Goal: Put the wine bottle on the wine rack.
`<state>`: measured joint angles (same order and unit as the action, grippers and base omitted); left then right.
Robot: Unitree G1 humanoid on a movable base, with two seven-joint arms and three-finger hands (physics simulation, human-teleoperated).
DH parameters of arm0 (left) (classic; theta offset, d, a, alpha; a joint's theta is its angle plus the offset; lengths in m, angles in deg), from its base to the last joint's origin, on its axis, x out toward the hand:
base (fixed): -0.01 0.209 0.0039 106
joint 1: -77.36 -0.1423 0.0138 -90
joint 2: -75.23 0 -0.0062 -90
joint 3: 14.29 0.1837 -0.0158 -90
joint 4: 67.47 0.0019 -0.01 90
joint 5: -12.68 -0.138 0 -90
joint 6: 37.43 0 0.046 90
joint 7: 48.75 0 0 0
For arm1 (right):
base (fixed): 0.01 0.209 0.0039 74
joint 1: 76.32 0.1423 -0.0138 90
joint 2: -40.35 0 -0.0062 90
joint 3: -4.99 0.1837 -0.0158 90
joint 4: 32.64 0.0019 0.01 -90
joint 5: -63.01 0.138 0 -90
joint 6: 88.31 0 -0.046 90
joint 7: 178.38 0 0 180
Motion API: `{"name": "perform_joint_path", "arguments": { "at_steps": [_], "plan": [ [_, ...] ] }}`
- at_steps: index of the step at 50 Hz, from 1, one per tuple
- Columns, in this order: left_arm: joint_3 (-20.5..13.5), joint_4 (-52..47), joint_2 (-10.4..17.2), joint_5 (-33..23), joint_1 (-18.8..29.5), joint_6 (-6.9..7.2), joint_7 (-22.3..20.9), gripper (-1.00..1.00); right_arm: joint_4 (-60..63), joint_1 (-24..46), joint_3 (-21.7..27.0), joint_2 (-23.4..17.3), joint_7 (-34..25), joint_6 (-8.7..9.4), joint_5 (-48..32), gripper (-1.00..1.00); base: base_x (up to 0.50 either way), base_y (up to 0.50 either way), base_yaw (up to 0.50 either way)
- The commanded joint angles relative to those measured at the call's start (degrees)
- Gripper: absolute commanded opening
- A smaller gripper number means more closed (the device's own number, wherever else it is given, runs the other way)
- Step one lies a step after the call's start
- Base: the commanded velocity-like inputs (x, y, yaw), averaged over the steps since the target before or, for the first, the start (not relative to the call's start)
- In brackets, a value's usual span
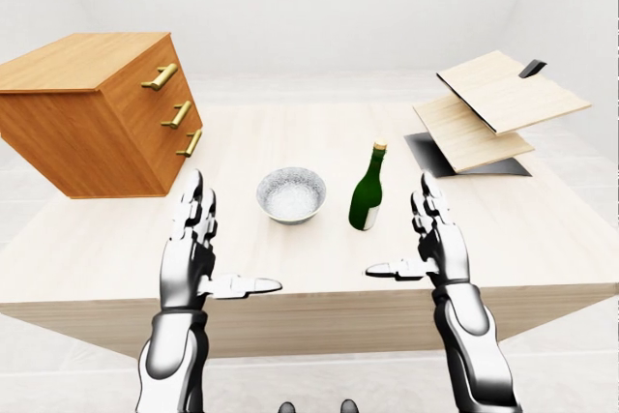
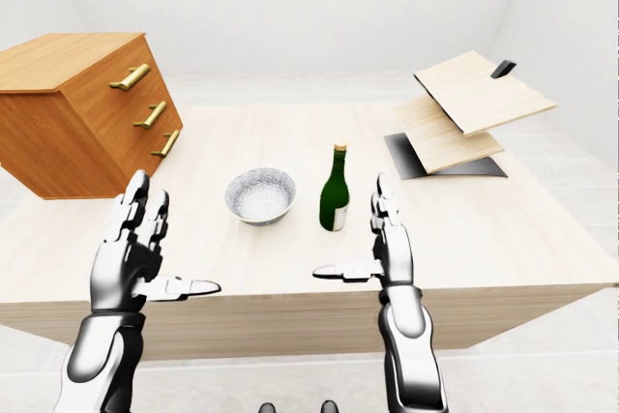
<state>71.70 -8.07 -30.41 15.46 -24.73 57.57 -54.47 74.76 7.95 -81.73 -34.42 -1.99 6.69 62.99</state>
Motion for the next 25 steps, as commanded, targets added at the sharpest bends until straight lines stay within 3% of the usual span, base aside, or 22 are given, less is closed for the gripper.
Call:
{"name": "perform_joint_path", "arguments": {
  "at_steps": [1, 25],
  "plan": [
    [-0.9, -7.5, -0.4, 0.3, -1.6, 0.00, -0.7, 1.00, 2.6, -0.5, 0.9, 0.3, -0.4, 0.00, 2.1, 1.00, 0.00, -0.50, 0.00],
    [-1.6, -9.9, -0.8, -0.7, -1.3, 0.00, -0.8, 1.00, 2.4, -1.4, 0.6, 0.5, -1.1, 0.00, 5.5, 1.00, 0.00, -0.50, 0.00]
  ]
}}
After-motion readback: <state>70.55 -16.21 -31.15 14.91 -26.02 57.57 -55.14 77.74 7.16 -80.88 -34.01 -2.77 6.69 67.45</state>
